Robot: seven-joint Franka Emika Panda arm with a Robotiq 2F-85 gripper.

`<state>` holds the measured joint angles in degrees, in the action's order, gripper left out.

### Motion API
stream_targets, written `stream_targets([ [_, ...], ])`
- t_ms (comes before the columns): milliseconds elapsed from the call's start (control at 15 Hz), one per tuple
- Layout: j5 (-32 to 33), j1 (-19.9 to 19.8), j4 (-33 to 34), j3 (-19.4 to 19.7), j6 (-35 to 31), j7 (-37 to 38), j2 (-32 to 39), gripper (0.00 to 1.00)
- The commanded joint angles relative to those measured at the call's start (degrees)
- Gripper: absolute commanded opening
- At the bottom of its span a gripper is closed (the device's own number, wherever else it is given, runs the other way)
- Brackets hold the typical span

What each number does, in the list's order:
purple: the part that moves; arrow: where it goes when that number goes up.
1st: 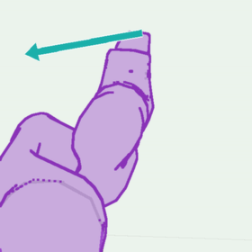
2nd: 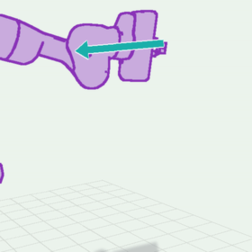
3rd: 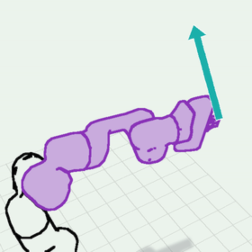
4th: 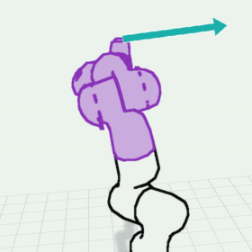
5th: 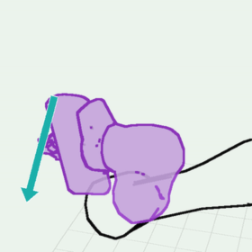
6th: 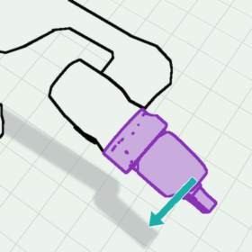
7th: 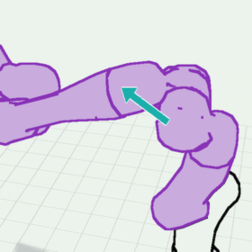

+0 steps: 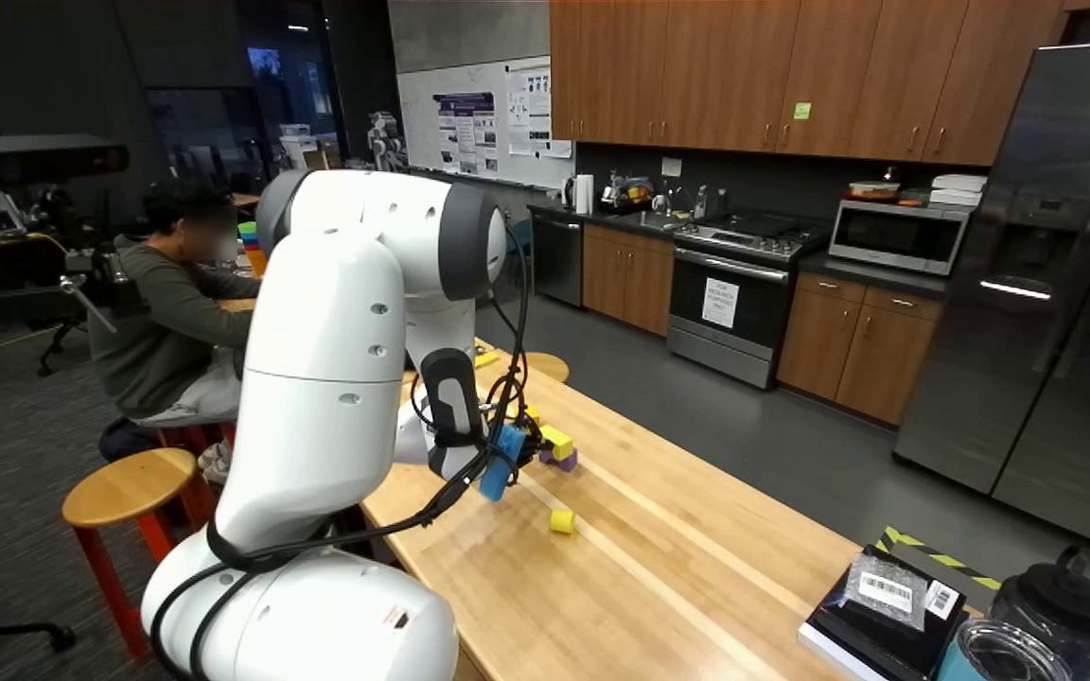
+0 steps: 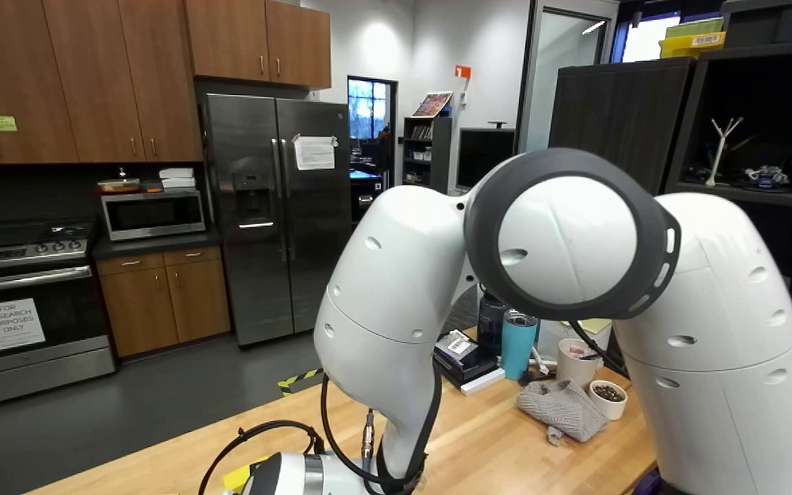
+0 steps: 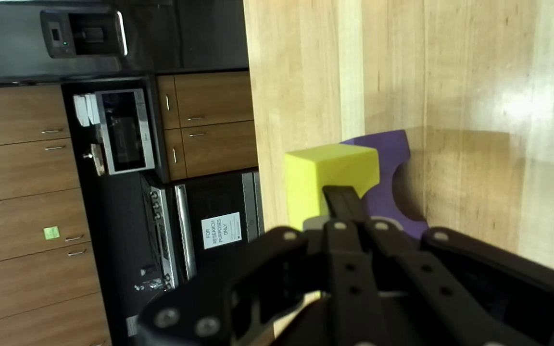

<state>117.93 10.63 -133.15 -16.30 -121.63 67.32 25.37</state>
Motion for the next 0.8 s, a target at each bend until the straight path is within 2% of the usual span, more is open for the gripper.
stream_targets([
  [0,1.54,-0.74,0.42,0.24,-1.18,-0.65,-0.01,0.00],
  [733,1.45,-0.67,0.88,0.30,-1.04,-0.95,0.08,0.00],
])
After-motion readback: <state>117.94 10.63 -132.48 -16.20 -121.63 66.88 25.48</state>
